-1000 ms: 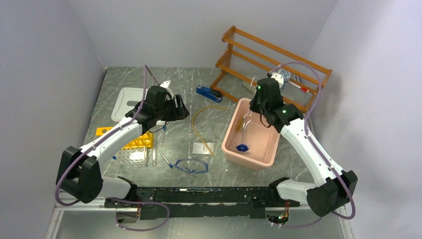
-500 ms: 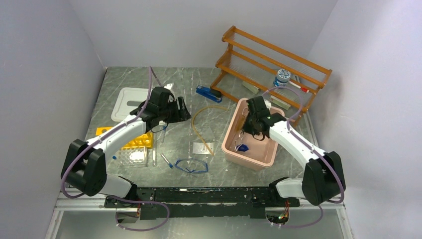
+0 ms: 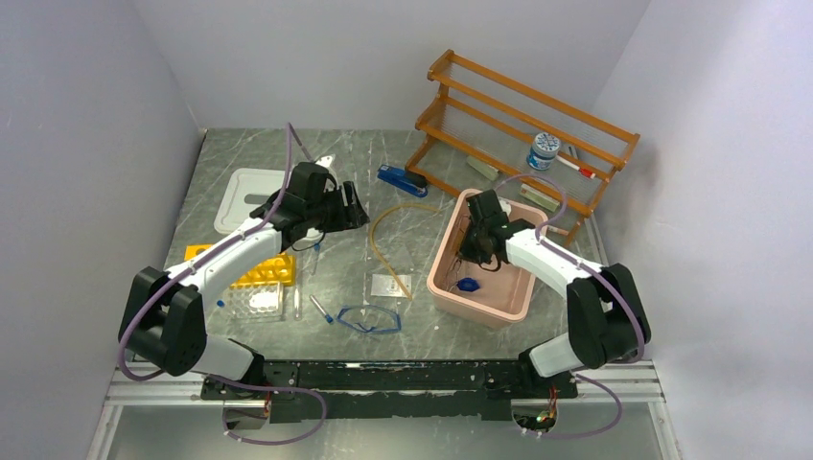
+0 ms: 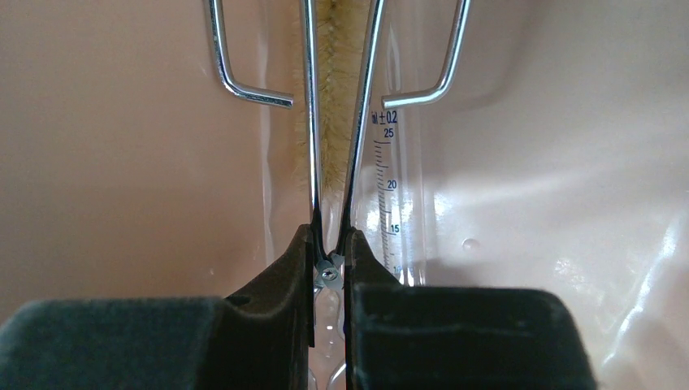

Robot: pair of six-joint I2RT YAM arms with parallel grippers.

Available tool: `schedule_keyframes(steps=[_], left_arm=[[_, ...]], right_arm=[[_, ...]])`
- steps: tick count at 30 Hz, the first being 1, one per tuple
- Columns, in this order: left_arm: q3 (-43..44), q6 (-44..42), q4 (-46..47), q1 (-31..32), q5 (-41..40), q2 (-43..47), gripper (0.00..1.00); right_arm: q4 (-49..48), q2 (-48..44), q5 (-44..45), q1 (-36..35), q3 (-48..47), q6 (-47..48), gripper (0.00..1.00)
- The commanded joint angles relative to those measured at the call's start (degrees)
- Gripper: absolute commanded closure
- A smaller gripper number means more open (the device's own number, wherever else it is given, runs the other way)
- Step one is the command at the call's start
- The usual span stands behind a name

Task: Organize the chemistry lab equipment

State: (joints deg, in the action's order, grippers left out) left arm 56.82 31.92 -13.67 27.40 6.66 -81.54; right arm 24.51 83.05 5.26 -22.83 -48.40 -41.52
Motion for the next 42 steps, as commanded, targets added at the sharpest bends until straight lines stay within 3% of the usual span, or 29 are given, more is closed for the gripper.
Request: schedule_keyframes(steps=[1, 5, 7, 18, 25, 32, 38, 42], left_arm=[[2.11, 0.02, -0.57, -0.42, -0.58, 0.12, 0.33], [2.60, -0.05, -1.03, -0.46, -0.61, -0.28, 0.33], [2.75, -0.12, -1.18, -0.46, -0.72, -0.29, 0.33], [2.96, -0.90, -1.69, -0.42, -2.17, 0.40, 0.33], [0.76, -1.18, -0.36, -0.42, -3.37, 2.96, 0.29], [-0.18, 3.36, -4.27, -0.42, -11.17, 6.68, 0.21], [0.06, 1.39, -9.79, -0.42, -18.62, 10.17, 0.03], [-0.57, 1.00, -10.19, -0.42, -21.01, 12.88, 0.02]], right_arm=[[-4.39, 0.62, -0.52, 0.01, 0.70, 0.27, 0.90], [-5.74, -0.50, -0.45, -0.16, 1.16, 0.74, 0.69], [-4.84, -1.25, 1.08, -0.19, 0.78, 0.74, 0.64], [4.83, -8.02, 6.10, -0.14, -8.50, 3.90, 0.64], [5.58, -7.89, 6.69, -3.41, -18.43, 11.57, 0.60], [3.90, 3.67, 7.35, -14.37, -30.36, 19.70, 0.55], [2.67, 16.79, 3.74, -19.33, -34.72, 19.77, 0.53], [5.14, 26.32, 2.73, -21.43, -40.52, 18.40, 0.47]])
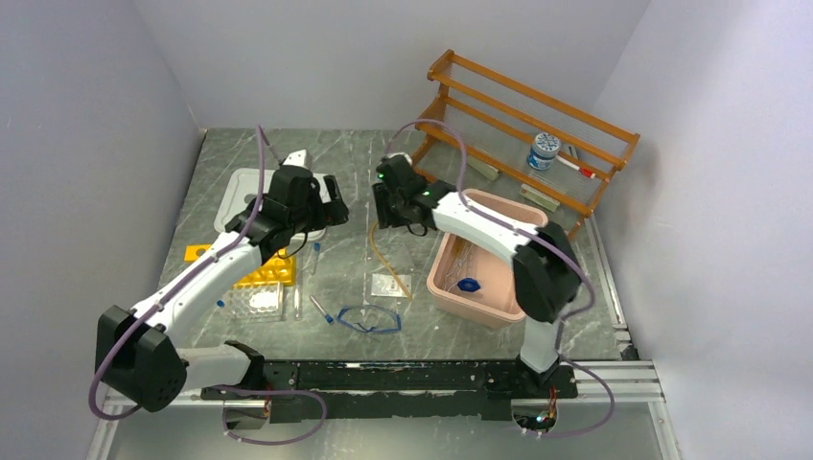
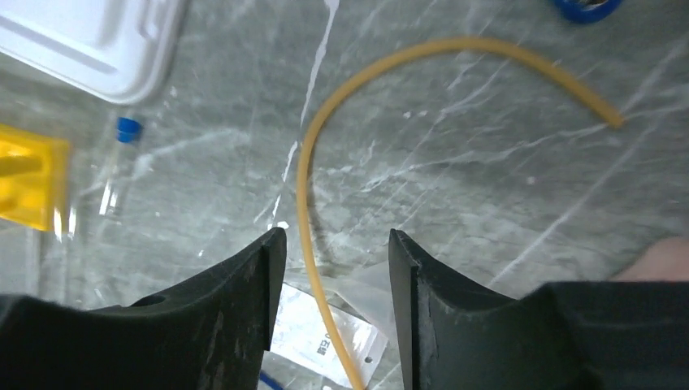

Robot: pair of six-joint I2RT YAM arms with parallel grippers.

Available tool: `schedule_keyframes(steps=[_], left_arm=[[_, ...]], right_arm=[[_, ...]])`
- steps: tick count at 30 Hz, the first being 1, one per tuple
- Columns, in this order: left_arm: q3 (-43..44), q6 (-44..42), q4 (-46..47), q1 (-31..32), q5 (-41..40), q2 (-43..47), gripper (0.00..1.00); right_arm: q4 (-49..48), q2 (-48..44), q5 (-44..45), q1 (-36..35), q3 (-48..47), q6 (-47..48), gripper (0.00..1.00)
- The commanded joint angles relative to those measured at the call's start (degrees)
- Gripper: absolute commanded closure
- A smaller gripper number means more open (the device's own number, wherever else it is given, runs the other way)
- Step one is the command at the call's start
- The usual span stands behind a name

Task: Organize the chemistry lab equipment

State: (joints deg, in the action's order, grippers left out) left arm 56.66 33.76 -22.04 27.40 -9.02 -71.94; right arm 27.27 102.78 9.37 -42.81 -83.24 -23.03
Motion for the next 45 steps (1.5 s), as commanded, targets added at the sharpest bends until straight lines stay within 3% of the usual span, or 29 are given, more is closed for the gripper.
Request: schedule_keyframes(steps=[1, 4, 9, 15, 22, 27, 29, 38, 45], left_arm=[[-0.34, -0.85, -2.00, -0.42, -5.65, 3.45, 0.04], [-0.04, -0.64, -2.60, -0.50, -4.95, 3.04, 0.10], [-0.24, 3.28, -6.08, -0.50, -5.75, 1.94, 0.12], [-1.02, 4.98, -6.15, -1.46, -4.18, 2.66, 0.13], [-2.66, 5.86, -6.98, -2.06, -4.43, 3.70, 0.12], [-3.02, 4.33, -6.91, -2.77, -4.72, 5.46, 0.13], [-2.89, 3.78, -7.08, -2.92, -5.16, 6.24, 0.14], [-2.34, 3.38, -9.34, -3.35, -8.30, 9.82, 0.15], [-2.20, 4.85, -8.16, -3.75, -0.65, 10.51, 0.15]], right_arm=[[3.43, 9.05, -1.53, -1.78, -7.47, -0.92, 0.47], [3.30, 15.15, 0.36, -3.62, -10.49, -1.66, 0.47], [4.16, 21.83, 5.07, -4.35, -15.16, -5.86, 0.49], [8.14, 28.19, 10.67, -5.32, -20.74, -9.78, 0.61], [9.36, 31.78, 13.55, -5.45, -21.45, -12.23, 0.70], [12.60, 36.02, 11.67, -5.40, -23.79, -14.64, 0.92], [12.04, 36.00, 11.68, -5.44, -22.41, -15.42, 1.00], [-0.23, 27.09, 11.49, -5.36, -20.73, -9.10, 1.00], [-2.24, 14.63, 11.47, -4.94, -25.71, -4.68, 1.00]])
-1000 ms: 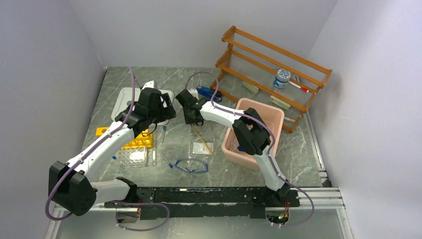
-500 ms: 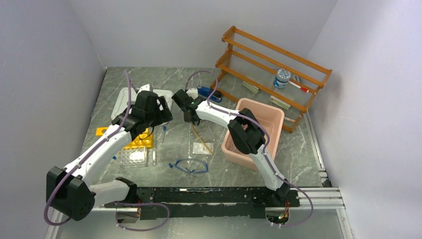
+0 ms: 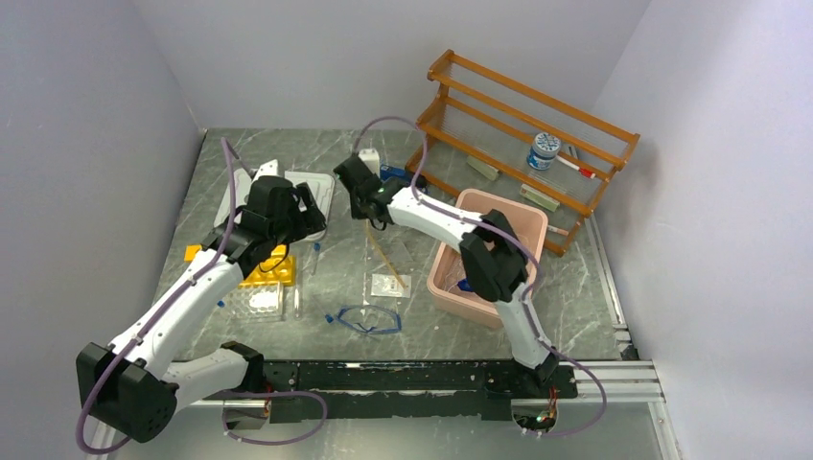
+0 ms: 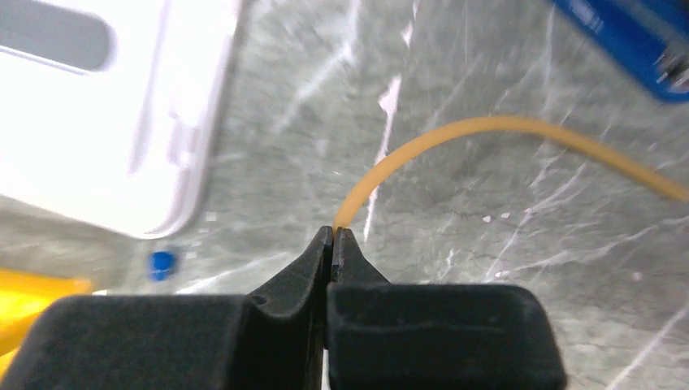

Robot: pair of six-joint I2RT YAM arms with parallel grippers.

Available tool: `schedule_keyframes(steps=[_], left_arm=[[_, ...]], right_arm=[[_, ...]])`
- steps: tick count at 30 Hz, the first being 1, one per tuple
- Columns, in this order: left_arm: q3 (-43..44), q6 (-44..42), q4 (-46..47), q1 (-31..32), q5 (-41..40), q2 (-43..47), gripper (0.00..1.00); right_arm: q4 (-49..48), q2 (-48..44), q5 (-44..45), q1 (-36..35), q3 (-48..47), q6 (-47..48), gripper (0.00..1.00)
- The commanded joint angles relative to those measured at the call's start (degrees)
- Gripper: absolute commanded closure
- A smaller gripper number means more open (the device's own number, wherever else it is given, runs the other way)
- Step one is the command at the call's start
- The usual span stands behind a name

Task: Organize the chemistry lab equipment

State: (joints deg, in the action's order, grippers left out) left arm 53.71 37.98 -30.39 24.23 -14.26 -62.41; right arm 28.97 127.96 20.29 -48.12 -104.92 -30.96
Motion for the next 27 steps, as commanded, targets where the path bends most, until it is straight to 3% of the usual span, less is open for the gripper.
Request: schedule_keyframes(steps=[1, 9, 20, 27], left_arm=[[0.63, 0.08, 1.15, -0.59, 6.56, 0.88, 0.14], [1.92, -3.07, 7.68, -0.67, 22.48, -1.67, 0.09], [3.27, -4.86, 12.15, -0.65, 28.64, -7.06, 0.14], [2.54, -4.35, 14.57, -0.59, 29.48, -9.67, 0.17]], right_arm=[[-3.80, -12.65, 0.60, 0.44, -3.99, 3.60, 1.00], [-0.82, -29.57, 0.59, 1.13, -1.88, 7.02, 1.00], [11.08, -50.63, 14.33, 2.48, 4.61, 10.59, 1.00], [9.68, -59.50, 14.29, 4.52, 23.64, 5.51, 1.00]])
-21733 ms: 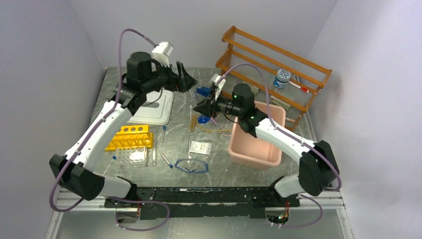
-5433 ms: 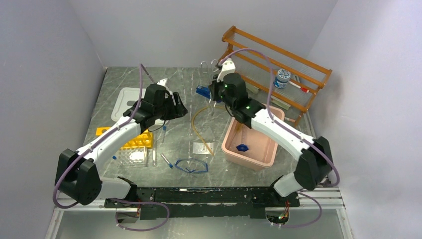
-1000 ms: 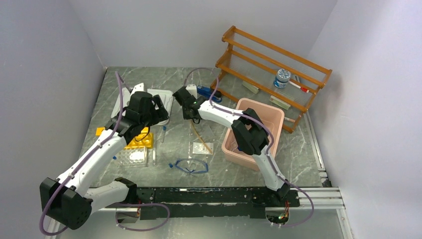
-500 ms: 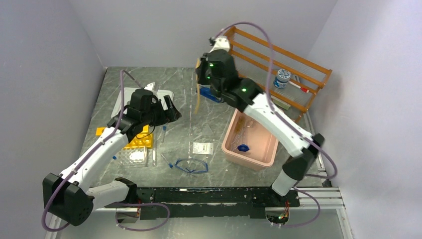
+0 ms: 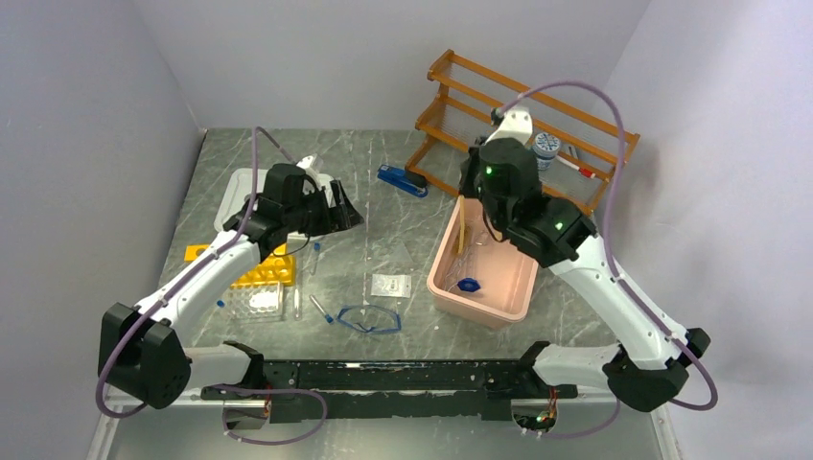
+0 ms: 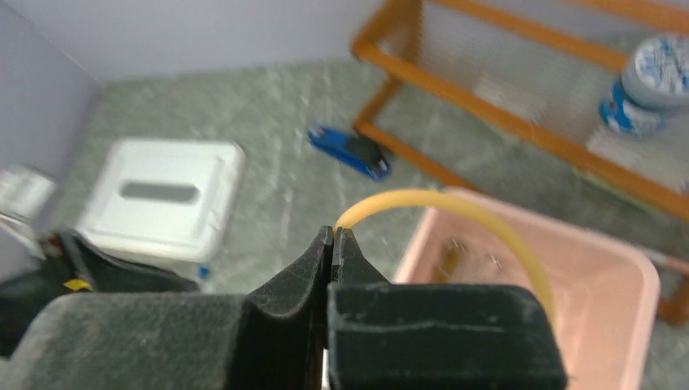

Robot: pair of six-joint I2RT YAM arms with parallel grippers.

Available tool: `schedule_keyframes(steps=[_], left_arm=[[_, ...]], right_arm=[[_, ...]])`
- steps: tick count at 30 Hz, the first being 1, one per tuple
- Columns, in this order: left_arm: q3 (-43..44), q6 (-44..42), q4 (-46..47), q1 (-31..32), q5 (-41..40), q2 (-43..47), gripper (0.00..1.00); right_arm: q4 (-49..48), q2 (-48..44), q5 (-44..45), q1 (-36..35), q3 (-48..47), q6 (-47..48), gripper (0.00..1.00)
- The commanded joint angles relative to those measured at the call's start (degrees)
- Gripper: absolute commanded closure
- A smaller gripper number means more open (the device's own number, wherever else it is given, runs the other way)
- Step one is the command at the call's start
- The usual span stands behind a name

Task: Organize the chemistry lab equipment

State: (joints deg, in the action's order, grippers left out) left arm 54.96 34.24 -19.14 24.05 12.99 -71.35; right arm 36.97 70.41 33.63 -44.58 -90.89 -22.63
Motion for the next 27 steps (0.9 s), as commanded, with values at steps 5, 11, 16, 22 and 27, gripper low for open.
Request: schedule_keyframes(steps=[5, 11, 16, 22, 27], left_arm=[[1.00, -0.95, 2.84, -0.41, 1.40, -0.82, 0.18], [-0.06, -0.67, 2.71, -0.41, 1.37, -0.85, 0.19], [-0.62, -0.60, 2.85, -0.41, 1.16, -1.45, 0.19], [-0.71, -0.40, 3.14, -0.41, 1.09, -2.29, 0.20], [-1.12, -1.04, 3.16, -0.41, 0.83, -1.97, 0.19]], right_arm=[[0.77, -5.67, 2.83, 1.29, 22.95, -10.28, 1.00], [2.97, -7.30, 3.05, 2.03, 30.80, -18.69, 1.00], [0.41, -7.73, -0.15, 2.95, 35.02, -17.91, 1.00], [-3.61, -6.26, -5.21, 5.31, 39.06, -15.98, 1.00], [-8.30, -4.19, -10.88, 8.03, 41.93, -15.44, 0.96]])
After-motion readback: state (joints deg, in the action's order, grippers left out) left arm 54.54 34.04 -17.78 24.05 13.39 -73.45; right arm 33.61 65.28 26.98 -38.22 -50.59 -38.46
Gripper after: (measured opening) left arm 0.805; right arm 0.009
